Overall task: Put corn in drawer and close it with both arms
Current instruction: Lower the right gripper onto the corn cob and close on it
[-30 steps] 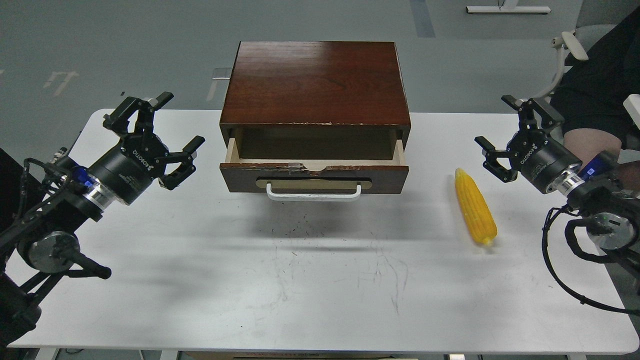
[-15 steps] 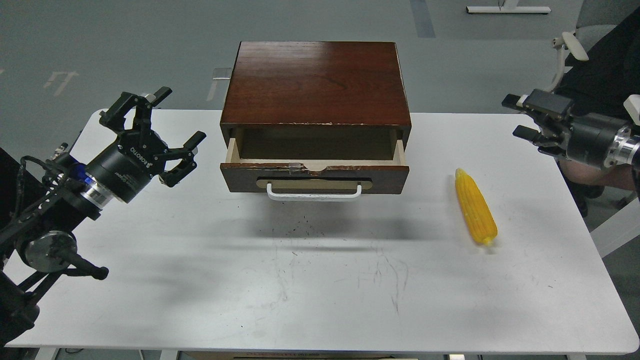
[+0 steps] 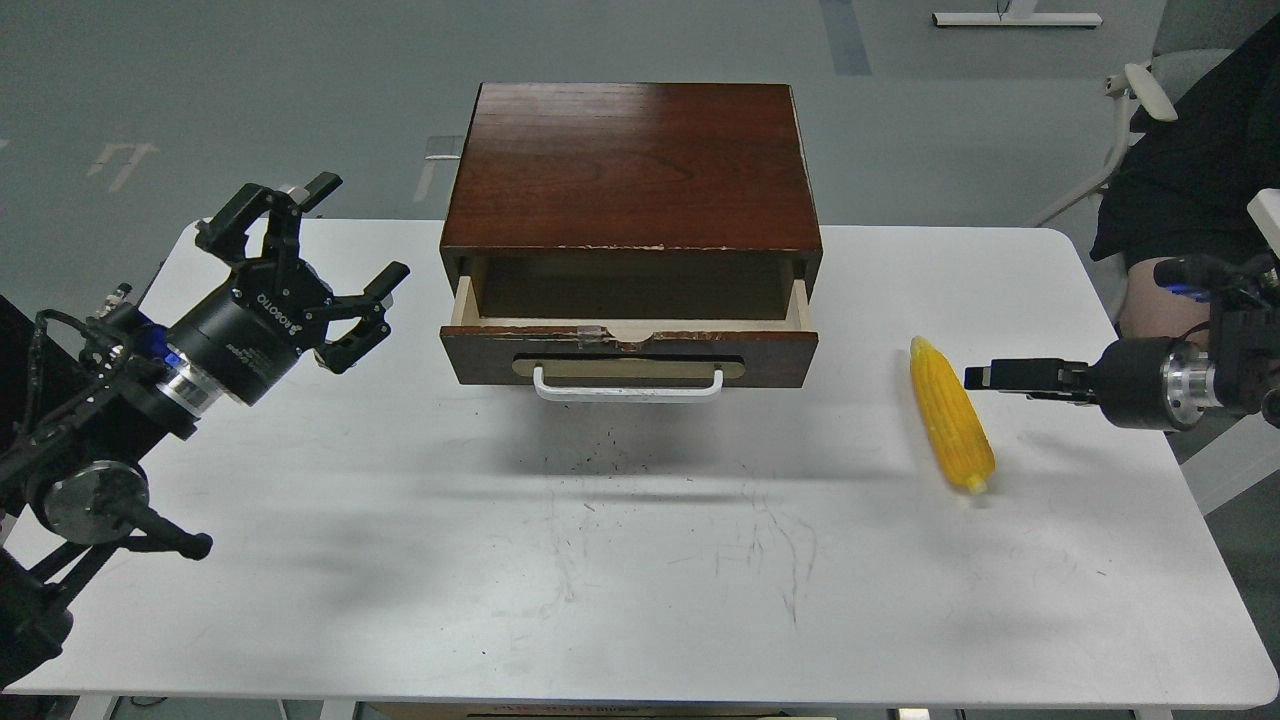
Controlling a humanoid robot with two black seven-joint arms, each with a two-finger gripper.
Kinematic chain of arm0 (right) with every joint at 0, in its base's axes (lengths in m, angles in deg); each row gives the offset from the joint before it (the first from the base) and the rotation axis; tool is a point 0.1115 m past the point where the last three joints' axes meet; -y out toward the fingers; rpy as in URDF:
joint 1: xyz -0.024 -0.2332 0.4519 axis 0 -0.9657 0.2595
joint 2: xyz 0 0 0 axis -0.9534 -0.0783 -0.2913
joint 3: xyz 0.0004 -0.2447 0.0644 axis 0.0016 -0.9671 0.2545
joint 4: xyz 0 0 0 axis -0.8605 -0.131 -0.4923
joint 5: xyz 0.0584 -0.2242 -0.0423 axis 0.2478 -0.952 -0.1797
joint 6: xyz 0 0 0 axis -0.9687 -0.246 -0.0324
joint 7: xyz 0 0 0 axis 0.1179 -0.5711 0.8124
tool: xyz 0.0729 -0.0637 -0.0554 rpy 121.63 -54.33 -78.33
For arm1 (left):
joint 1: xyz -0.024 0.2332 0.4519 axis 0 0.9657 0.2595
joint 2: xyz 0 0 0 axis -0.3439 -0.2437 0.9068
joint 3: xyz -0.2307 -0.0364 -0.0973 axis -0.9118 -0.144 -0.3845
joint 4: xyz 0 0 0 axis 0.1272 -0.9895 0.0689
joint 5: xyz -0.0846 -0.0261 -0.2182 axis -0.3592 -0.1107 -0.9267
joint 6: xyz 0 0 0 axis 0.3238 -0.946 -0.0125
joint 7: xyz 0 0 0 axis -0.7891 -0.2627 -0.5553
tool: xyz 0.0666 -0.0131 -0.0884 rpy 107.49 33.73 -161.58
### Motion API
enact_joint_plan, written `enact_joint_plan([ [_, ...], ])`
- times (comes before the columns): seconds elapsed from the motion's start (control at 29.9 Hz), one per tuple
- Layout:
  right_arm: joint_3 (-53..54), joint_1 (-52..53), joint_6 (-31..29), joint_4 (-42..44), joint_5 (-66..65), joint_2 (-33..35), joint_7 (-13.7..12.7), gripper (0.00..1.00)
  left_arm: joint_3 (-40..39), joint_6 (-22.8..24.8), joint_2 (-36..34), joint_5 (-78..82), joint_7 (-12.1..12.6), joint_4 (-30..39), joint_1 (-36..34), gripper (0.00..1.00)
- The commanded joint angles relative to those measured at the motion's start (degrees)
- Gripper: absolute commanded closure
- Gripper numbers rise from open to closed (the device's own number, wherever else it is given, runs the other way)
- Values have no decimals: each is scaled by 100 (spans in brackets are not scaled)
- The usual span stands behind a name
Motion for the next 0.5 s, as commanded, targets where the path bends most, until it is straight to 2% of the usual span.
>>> enact_joint_plan([
  [0.0, -189, 0, 147, 92, -1, -165, -1, 0, -4, -1, 6, 3, 0, 8, 0, 1],
  [0.23, -427, 0, 349, 391, 8, -526, -1, 4, -4, -1, 6, 38, 0, -1, 0, 1],
  [0.4, -453, -27, 358, 470, 8, -675, -1, 14, -4, -1, 6, 38, 0, 8, 0, 1],
  [0.47, -558, -27, 358, 505, 8, -719, -1, 25, -4, -1, -2, 46, 0, 8, 0, 1],
])
